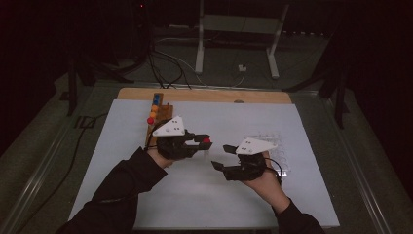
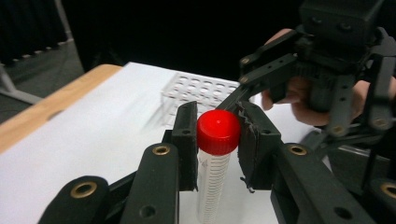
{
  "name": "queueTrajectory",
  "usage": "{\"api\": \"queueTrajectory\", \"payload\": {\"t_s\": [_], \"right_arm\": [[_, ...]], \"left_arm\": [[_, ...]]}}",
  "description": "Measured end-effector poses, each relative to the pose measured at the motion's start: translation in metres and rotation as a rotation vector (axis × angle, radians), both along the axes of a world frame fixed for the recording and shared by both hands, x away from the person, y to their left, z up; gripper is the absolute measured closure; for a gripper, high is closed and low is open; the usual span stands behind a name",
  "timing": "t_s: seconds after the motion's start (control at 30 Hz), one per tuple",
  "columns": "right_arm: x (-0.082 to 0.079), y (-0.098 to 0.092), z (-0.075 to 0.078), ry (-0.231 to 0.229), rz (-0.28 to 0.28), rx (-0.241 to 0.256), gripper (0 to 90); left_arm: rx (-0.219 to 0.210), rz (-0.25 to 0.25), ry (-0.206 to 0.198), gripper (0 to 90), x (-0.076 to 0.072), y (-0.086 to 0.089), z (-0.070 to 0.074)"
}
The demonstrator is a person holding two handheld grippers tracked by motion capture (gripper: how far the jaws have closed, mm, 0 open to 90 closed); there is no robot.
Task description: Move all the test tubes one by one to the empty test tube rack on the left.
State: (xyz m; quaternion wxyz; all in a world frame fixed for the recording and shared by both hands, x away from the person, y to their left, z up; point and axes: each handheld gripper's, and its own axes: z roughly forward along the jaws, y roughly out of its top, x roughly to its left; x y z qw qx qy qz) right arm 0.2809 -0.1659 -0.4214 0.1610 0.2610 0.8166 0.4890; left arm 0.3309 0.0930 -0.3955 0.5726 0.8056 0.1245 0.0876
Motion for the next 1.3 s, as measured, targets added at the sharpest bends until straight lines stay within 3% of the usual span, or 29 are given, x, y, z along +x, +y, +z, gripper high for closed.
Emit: {"api": "queueTrajectory", "payload": {"t_s": [0.27,0.63,0.97,1.13,1.3], "right_arm": [[0.0,-0.011,0.001,0.004,-0.05,0.043,0.4],[-0.001,-0.017,0.002,-0.004,-0.05,0.065,0.0],[-0.002,-0.017,0.003,-0.01,-0.044,0.068,0.0],[-0.003,-0.016,0.003,-0.011,-0.04,0.063,0.0],[-0.002,-0.016,0.002,-0.007,-0.039,0.059,0.0]], "left_arm": [[-0.015,0.099,-0.019,71.7,0.01,0.035,0.016],[-0.006,0.246,-0.043,71.7,0.014,0.087,0.028],[0.004,0.371,-0.055,71.7,0.017,0.13,0.025],[-0.006,0.405,-0.036,71.7,0.021,0.14,0.018],[0.034,0.437,-0.063,71.7,0.025,0.14,0.006]]}}
